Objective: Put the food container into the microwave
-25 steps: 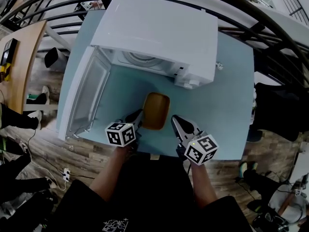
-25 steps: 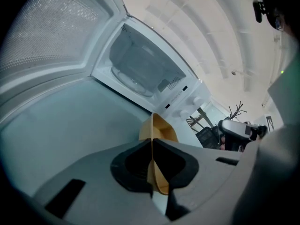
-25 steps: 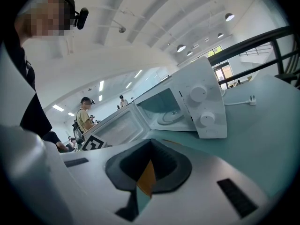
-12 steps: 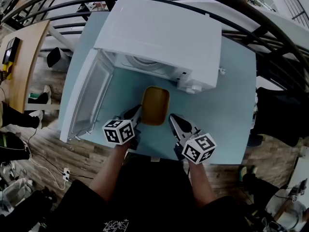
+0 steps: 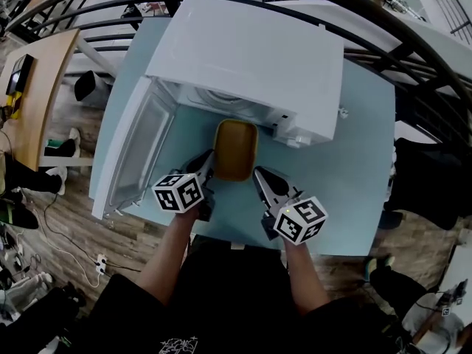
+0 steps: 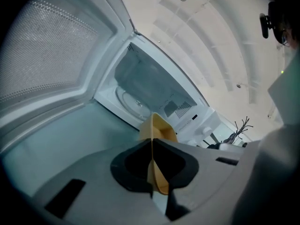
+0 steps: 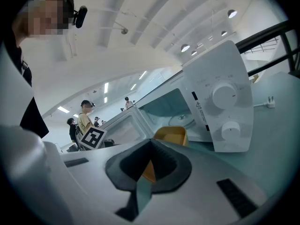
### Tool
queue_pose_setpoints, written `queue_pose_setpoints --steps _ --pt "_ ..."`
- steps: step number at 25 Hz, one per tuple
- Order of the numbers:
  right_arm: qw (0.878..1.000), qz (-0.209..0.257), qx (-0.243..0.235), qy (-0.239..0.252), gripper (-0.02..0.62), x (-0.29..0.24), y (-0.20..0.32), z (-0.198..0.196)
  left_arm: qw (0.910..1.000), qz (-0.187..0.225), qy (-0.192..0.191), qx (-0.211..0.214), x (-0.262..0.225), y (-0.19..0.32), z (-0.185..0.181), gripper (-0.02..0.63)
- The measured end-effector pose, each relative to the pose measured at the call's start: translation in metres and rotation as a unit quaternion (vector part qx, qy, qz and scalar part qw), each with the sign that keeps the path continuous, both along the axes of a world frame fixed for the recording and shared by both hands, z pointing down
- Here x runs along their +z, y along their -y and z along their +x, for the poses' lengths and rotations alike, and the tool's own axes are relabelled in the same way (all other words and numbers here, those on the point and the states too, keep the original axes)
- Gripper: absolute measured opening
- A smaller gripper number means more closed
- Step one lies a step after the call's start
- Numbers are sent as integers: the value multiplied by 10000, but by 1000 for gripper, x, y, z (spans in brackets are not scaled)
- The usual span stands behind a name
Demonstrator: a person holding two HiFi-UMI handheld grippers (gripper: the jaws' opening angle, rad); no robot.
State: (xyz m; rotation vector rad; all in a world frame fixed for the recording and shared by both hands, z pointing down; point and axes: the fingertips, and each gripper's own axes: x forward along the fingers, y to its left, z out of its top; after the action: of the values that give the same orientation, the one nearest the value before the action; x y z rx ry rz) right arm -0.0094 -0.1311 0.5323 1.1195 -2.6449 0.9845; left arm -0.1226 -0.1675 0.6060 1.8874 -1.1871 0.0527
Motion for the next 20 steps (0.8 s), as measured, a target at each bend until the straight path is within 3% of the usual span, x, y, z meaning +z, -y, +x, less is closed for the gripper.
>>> queue_pose_setpoints --steps 20 --pt "9996 1 -236 166 5 9 33 -11 9977 123 -145 -643 -11 58 -16 21"
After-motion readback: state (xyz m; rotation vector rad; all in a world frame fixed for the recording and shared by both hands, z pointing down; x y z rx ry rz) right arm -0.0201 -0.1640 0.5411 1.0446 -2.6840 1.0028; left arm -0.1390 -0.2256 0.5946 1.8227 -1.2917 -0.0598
